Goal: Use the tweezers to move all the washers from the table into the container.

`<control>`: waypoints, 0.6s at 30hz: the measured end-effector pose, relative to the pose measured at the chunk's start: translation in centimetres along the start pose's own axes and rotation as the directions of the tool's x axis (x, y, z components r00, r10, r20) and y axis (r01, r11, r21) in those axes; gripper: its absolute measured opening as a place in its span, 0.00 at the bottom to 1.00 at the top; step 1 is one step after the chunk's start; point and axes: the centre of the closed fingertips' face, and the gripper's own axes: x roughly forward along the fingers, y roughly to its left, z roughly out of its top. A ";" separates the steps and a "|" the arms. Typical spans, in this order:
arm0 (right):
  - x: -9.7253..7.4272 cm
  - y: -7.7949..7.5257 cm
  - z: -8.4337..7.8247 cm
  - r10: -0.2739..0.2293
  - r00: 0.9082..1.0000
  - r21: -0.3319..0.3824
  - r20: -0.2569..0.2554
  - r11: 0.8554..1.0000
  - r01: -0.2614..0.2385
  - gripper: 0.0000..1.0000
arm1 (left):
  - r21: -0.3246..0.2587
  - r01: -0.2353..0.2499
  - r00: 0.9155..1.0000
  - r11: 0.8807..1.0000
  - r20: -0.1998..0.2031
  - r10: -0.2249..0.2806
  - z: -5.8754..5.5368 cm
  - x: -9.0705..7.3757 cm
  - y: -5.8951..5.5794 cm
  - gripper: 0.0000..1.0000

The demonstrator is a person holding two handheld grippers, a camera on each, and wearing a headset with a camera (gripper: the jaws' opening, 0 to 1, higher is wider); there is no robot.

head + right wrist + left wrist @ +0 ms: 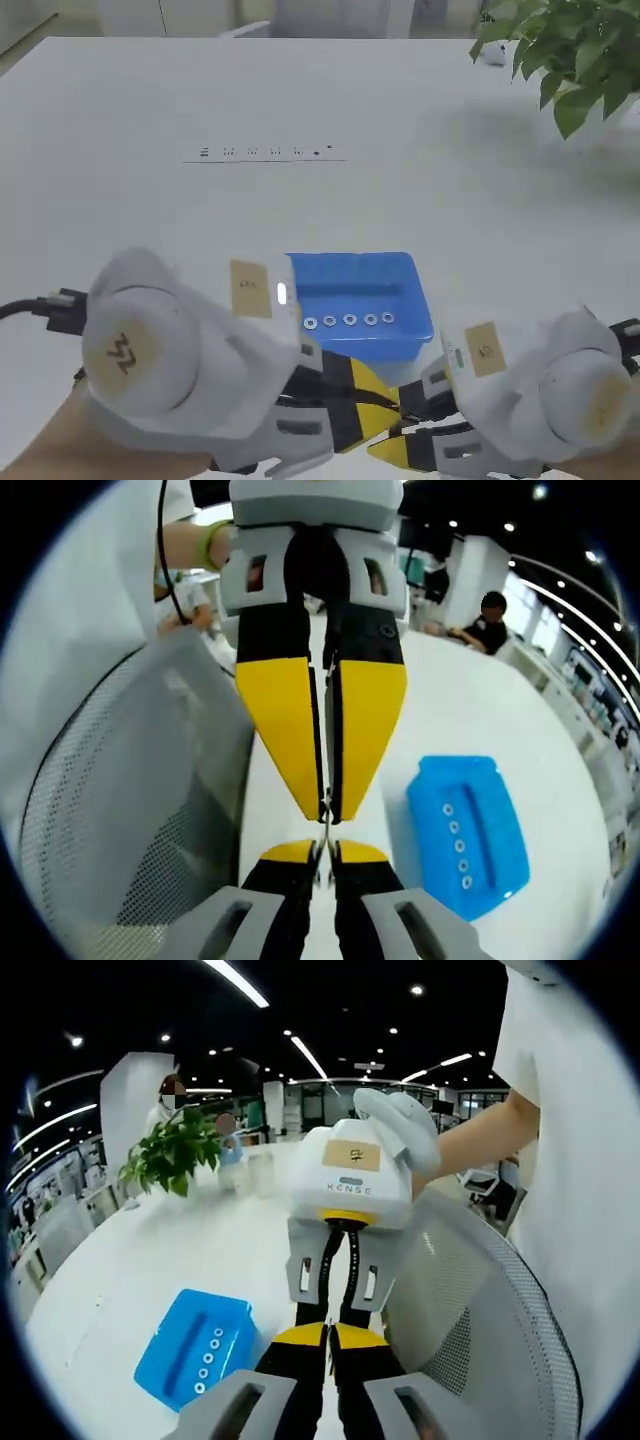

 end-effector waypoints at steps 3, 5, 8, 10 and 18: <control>0.4 -0.3 -0.6 0.001 1.000 0.016 -0.007 1.000 -0.001 0.04 | 0.018 -0.008 0.999 1.000 -0.032 0.009 -0.9 -0.1 0.2 0.00; 1.0 -0.5 -1.2 0.001 1.000 0.033 -0.009 0.999 -0.001 0.04 | 0.001 -0.016 0.997 1.000 -0.075 0.016 -2.4 -0.1 0.7 0.00; 1.9 -0.7 -1.8 -0.015 1.000 0.040 -0.014 0.999 0.015 0.05 | -0.009 -0.031 0.994 0.999 -0.101 0.030 -4.1 0.1 1.2 0.00; 2.4 -0.6 -2.2 -0.011 1.000 0.040 -0.021 0.999 0.012 0.05 | -0.004 -0.030 0.990 1.000 -0.137 0.029 -5.2 0.3 1.1 0.00; 3.1 -0.4 -2.6 -0.042 0.999 0.143 0.034 0.989 0.037 0.23 | -0.018 -0.015 0.982 1.000 -0.187 0.011 -7.4 0.2 1.2 0.00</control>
